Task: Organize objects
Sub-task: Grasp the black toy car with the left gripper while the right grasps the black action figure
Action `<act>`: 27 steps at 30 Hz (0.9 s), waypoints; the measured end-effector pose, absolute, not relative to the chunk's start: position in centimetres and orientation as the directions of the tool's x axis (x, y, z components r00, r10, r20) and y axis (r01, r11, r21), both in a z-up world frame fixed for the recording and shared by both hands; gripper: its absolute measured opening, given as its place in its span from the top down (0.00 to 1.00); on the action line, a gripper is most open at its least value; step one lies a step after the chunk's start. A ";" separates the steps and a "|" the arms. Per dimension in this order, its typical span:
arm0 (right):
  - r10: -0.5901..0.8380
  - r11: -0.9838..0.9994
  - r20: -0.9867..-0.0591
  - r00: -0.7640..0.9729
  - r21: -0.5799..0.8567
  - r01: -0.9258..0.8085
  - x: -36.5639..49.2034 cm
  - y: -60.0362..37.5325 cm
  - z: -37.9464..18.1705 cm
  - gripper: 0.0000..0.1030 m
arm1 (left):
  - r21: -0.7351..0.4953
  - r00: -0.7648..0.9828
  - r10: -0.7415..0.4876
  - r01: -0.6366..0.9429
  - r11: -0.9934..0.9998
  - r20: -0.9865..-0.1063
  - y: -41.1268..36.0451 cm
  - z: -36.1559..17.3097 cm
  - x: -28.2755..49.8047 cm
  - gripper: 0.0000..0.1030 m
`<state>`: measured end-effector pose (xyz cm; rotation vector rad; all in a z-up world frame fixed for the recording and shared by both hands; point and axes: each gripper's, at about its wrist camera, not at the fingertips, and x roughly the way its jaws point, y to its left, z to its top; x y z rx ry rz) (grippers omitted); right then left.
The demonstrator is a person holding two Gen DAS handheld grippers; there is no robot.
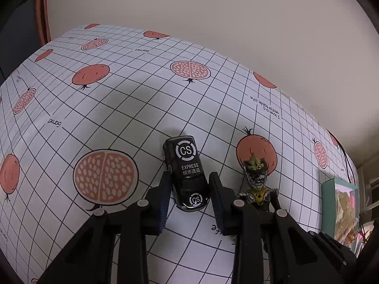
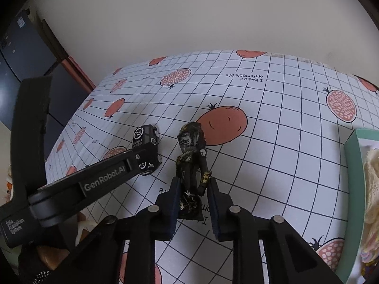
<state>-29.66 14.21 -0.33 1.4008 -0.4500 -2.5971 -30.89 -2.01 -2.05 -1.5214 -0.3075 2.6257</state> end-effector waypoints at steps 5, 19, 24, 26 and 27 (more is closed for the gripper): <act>-0.289 -0.936 -0.784 -0.550 0.352 -0.009 -29.7 14.4 -0.4 0.76 | -0.210 -0.512 0.170 0.019 -0.978 -0.842 -1.9 -2.1 -31.0 0.67; -0.323 -0.918 -0.775 -0.543 0.397 -0.019 -29.9 14.0 -0.9 0.76 | -0.199 -0.512 0.164 0.014 -0.980 -0.843 -1.4 -2.8 -31.0 0.60; -0.300 -0.933 -0.787 -0.540 0.361 -0.008 -29.7 13.7 -0.7 0.80 | -0.206 -0.507 0.167 0.022 -0.978 -0.846 -1.6 -2.7 -31.0 0.65; -0.313 -0.926 -0.782 -0.538 0.378 -0.010 -29.7 13.8 -0.6 0.84 | -0.206 -0.506 0.165 0.026 -0.978 -0.846 -1.7 -2.6 -30.8 0.65; -0.312 -0.926 -0.784 -0.537 0.376 -0.012 -29.6 13.9 -0.5 0.84 | -0.206 -0.508 0.165 0.025 -0.978 -0.846 -1.7 -2.4 -30.7 0.65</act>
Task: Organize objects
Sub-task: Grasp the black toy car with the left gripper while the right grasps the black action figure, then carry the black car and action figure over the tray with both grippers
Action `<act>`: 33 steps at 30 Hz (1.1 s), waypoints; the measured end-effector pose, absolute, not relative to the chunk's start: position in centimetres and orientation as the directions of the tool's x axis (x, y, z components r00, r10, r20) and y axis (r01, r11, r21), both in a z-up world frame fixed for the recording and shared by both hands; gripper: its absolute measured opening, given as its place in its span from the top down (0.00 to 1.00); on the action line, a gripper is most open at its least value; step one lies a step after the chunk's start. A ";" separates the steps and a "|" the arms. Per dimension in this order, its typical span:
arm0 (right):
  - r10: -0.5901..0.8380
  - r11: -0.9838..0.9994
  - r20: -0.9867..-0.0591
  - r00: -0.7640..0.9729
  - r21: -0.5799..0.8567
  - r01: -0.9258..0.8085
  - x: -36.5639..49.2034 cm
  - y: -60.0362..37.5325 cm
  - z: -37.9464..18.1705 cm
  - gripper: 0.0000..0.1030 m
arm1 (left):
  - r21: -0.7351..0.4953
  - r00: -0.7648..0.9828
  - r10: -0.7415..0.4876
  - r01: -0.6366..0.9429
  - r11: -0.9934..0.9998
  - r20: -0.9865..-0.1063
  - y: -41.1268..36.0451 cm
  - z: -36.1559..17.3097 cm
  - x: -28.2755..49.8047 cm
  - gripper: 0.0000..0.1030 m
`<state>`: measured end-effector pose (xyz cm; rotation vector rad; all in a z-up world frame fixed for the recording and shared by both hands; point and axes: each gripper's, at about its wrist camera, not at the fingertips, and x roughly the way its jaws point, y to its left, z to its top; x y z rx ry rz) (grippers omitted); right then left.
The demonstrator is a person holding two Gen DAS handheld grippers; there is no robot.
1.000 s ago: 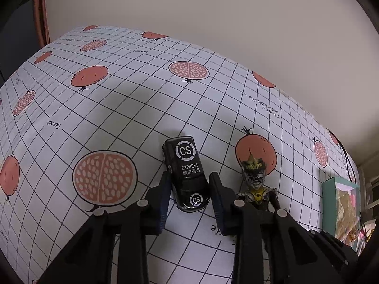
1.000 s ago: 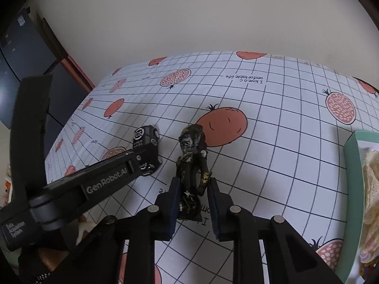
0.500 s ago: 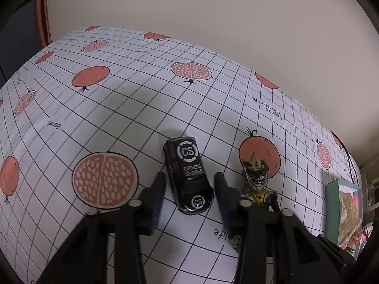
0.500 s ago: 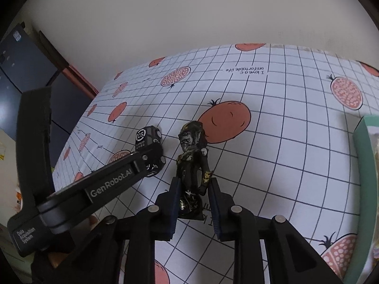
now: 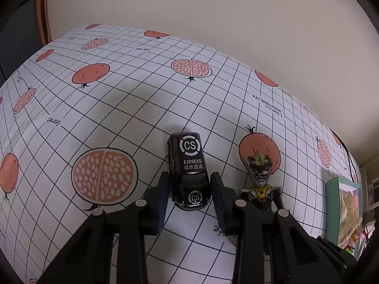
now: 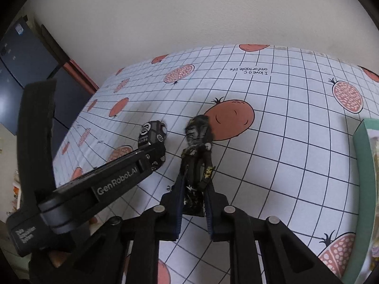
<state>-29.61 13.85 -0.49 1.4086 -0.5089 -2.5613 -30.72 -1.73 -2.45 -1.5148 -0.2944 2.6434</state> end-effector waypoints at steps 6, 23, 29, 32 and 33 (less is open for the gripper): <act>-0.277 -0.939 -0.802 -0.528 0.343 -0.028 -28.5 14.5 0.3 0.84 | -0.205 -0.509 0.161 0.031 -0.978 -0.846 -1.7 -1.5 -29.9 0.66; -0.133 -0.967 -0.828 -0.545 0.229 -0.111 -20.5 18.3 6.7 0.84 | -0.196 -0.510 0.195 -0.051 -0.979 -0.838 2.0 3.8 -22.1 0.68; -0.085 -0.974 -0.817 -0.570 0.189 -0.126 -16.6 19.6 9.6 0.84 | -0.232 -0.536 0.240 -0.083 -0.969 -0.810 2.1 6.1 -18.3 0.68; -0.057 -0.976 -0.816 -0.576 0.168 -0.141 -14.7 20.5 10.4 0.84 | -0.234 -0.545 0.253 -0.105 -0.966 -0.799 2.7 6.8 -16.6 0.68; -0.042 -0.977 -0.817 -0.575 0.155 -0.148 -14.0 20.8 10.5 0.84 | -0.232 -0.547 0.255 -0.111 -0.966 -0.798 2.9 6.9 -16.1 0.68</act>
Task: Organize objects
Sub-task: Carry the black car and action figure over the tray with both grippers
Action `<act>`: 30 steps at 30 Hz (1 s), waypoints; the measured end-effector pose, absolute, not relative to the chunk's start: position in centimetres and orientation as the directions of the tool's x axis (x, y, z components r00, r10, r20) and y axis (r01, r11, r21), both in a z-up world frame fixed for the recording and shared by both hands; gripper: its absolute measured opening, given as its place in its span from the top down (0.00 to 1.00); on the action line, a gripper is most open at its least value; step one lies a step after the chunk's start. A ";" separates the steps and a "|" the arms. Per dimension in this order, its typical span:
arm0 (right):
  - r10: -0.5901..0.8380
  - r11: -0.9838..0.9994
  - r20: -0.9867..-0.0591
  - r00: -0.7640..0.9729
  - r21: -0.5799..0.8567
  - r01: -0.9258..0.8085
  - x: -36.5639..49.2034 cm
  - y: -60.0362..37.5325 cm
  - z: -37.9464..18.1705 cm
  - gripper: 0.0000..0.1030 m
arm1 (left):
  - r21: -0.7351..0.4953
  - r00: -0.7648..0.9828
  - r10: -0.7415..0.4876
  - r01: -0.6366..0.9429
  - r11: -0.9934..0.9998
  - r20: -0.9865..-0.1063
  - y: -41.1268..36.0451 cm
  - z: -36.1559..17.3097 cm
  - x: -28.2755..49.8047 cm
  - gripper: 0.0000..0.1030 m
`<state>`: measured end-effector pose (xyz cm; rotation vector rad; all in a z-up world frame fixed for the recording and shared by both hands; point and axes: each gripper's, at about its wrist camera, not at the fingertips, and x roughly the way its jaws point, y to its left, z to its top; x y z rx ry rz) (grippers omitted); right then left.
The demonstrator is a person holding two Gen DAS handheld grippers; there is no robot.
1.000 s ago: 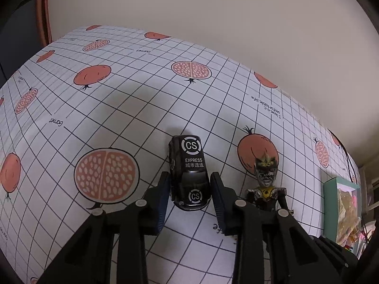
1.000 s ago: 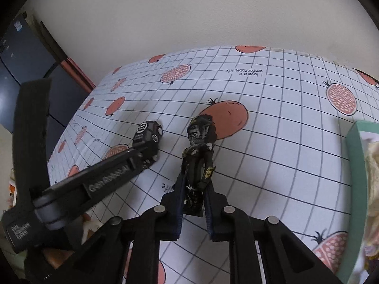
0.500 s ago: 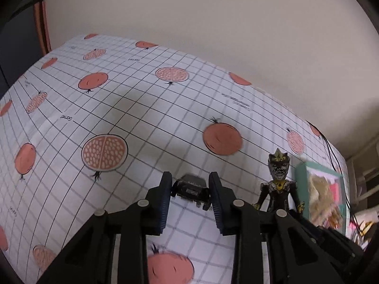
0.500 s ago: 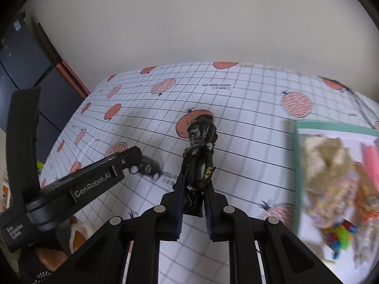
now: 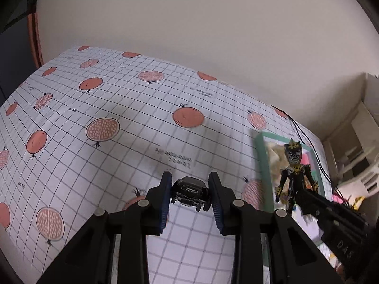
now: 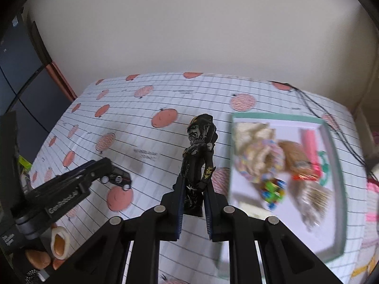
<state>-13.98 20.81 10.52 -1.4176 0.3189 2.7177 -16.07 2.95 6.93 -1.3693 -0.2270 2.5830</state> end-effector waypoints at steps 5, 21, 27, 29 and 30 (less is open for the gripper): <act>0.004 -0.975 -0.823 -0.568 0.124 -0.187 -11.3 22.8 10.6 0.84 | -0.259 -0.545 0.307 -0.166 -0.952 -0.780 4.6 7.7 -13.6 0.68; 0.113 -0.931 -0.863 -0.492 0.080 -0.356 -5.4 31.4 8.8 0.84 | -0.232 -0.506 0.455 -0.444 -0.866 -0.732 16.1 8.2 -7.9 0.68; 0.113 -0.903 -0.891 -0.439 0.092 -0.420 -4.5 34.0 6.6 0.84 | -0.244 -0.443 0.483 -0.494 -0.835 -0.755 19.3 6.3 -6.8 0.68; 0.111 -0.897 -0.897 -0.428 0.095 -0.431 -4.5 34.4 6.2 0.84 | -0.242 -0.431 0.486 -0.507 -0.827 -0.760 20.2 5.7 -6.5 0.68; 0.107 -0.895 -0.899 -0.424 0.098 -0.435 -4.5 34.6 6.0 0.84 | -0.244 -0.424 0.490 -0.513 -0.823 -0.762 20.6 5.5 -6.4 0.68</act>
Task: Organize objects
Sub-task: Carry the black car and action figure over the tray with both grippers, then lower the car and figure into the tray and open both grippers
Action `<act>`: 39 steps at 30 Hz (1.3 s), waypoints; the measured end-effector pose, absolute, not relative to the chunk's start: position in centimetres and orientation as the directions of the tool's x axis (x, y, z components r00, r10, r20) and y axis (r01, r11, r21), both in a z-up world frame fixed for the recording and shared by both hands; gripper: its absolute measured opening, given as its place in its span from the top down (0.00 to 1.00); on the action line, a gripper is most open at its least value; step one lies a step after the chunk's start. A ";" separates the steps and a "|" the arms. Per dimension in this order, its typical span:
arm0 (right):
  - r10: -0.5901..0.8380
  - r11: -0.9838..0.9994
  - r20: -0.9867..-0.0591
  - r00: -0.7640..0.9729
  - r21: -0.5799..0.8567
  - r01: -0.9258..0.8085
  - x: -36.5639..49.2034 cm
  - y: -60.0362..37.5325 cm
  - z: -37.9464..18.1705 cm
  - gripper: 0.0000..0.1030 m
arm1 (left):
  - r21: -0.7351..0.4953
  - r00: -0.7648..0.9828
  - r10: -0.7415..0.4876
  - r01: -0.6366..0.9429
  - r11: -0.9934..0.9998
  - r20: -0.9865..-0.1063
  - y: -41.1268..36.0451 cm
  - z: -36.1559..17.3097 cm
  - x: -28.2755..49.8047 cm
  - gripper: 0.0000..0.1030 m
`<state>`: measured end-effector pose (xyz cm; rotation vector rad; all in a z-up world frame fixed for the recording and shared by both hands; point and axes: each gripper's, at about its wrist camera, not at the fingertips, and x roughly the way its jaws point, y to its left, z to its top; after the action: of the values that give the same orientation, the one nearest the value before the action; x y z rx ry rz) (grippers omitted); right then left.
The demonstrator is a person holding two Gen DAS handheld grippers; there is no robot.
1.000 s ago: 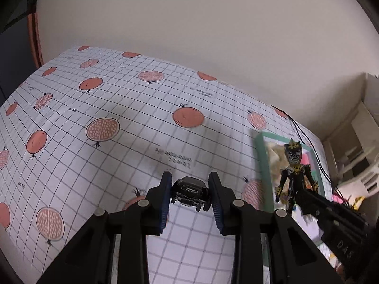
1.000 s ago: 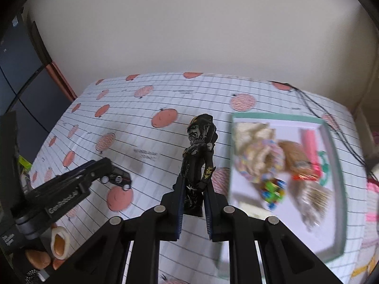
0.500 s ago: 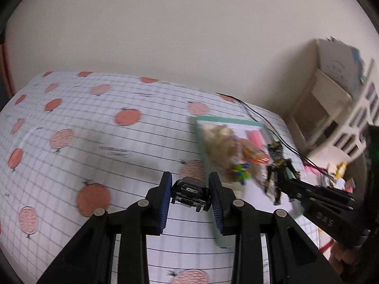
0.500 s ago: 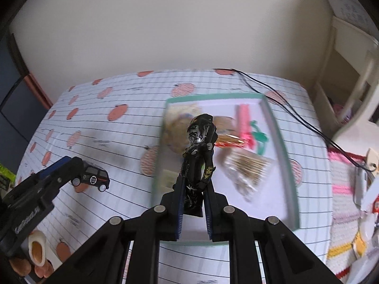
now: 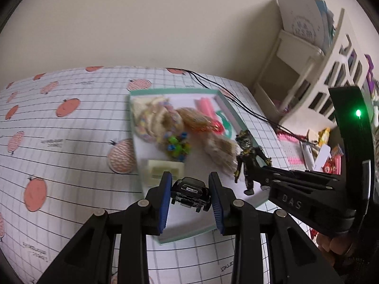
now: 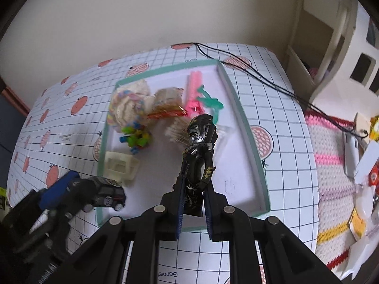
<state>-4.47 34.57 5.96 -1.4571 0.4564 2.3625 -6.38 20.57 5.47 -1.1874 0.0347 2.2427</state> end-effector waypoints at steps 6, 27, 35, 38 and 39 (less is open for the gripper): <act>0.095 -0.888 -0.908 -0.408 0.109 -0.448 -4.5 35.1 5.1 0.84 | -0.249 -0.386 0.502 -0.542 -0.802 -0.774 22.0 4.5 -5.7 0.68; 0.071 -0.883 -0.929 -0.363 0.111 -0.457 -4.6 35.1 3.3 0.79 | -0.280 -0.329 0.447 -0.447 -0.850 -0.832 19.8 2.5 -7.8 0.63; 0.071 -0.870 -0.927 -0.368 0.123 -0.477 -4.4 35.5 3.2 0.68 | -0.268 -0.344 0.438 -0.443 -0.856 -0.831 19.2 2.8 -8.2 0.50; 0.078 -0.868 -0.927 -0.367 0.118 -0.482 -4.4 35.4 3.3 0.68 | -0.270 -0.348 0.439 -0.438 -0.857 -0.829 18.9 3.0 -8.4 0.50; 0.086 -0.866 -0.926 -0.367 0.113 -0.487 -4.3 35.5 3.3 0.68 | -0.269 -0.352 0.438 -0.437 -0.858 -0.827 18.8 3.1 -8.4 0.50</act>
<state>-4.32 35.50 3.31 -1.5104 0.5319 2.2774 -8.40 18.76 3.08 -1.3592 -0.0024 2.2200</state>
